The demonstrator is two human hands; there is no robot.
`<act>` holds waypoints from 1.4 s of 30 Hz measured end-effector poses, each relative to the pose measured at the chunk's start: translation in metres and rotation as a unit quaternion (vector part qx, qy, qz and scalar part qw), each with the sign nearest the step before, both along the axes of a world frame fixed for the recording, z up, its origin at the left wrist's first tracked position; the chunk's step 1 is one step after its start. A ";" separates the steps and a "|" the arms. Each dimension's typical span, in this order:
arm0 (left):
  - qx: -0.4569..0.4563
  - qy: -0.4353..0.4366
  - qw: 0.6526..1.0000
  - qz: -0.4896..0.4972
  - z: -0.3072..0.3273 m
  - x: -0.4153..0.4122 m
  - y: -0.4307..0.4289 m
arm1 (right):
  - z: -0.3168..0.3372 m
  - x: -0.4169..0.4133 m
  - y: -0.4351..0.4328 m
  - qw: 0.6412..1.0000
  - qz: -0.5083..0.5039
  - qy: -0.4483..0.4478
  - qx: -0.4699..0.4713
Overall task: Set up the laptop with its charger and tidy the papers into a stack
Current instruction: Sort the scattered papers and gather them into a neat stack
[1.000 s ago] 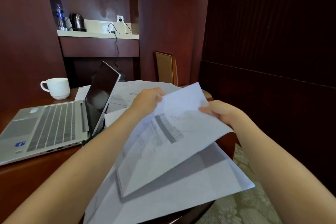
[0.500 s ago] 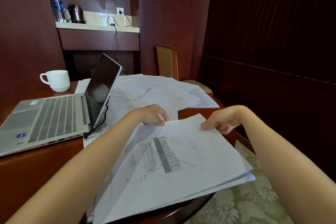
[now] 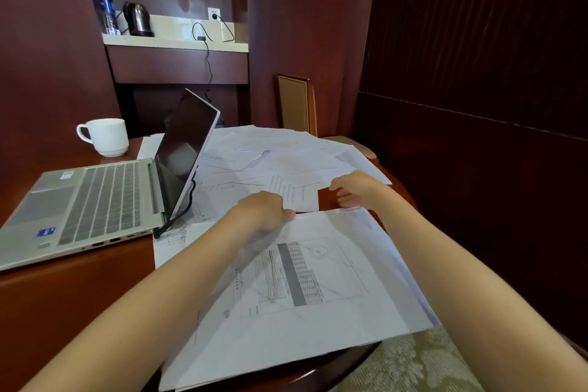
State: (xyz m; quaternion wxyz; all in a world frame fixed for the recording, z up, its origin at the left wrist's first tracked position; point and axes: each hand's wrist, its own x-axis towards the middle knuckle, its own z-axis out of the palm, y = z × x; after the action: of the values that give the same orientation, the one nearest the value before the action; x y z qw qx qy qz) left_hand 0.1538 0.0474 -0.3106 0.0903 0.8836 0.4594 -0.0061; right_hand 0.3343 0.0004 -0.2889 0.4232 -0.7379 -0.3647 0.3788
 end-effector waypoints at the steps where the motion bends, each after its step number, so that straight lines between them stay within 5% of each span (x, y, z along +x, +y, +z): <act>1: 0.019 0.001 1.000 0.011 -0.003 -0.002 -0.001 | -0.001 -0.007 0.002 1.000 -0.002 0.031 0.003; 9: 0.072 -0.048 0.995 0.050 -0.015 -0.030 0.007 | 0.002 -0.038 0.024 0.976 -0.082 0.201 -0.023; 14: 0.107 -0.067 0.990 0.059 -0.023 -0.030 0.005 | -0.004 -0.056 0.031 0.989 -0.052 0.121 -0.067; 20: 0.101 -0.085 0.987 0.094 -0.022 -0.038 0.006 | -0.011 -0.072 0.047 0.978 -0.057 -0.192 -0.051; 27: 0.122 -0.100 0.981 0.115 -0.022 -0.039 0.005 | -0.005 -0.097 0.052 0.992 0.063 -0.058 -0.097; 32: 0.119 -0.100 0.980 0.124 -0.023 -0.045 0.010 | 0.003 -0.105 0.046 0.955 0.153 -0.166 -0.192; 39: 0.142 -0.110 0.976 0.120 -0.023 -0.043 0.012 | 0.009 -0.102 0.038 0.901 0.216 -0.324 -0.191; 42: 0.148 -0.131 0.972 0.126 -0.022 -0.043 0.014 | 0.009 -0.099 0.044 0.908 0.207 -0.320 -0.172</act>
State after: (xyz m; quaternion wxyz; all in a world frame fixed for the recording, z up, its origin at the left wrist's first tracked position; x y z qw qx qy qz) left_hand 0.1112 0.0612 -0.3327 0.0182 0.8155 0.5466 0.1892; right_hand 0.2348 0.0443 -0.2800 0.0625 -0.7889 -0.5541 0.2582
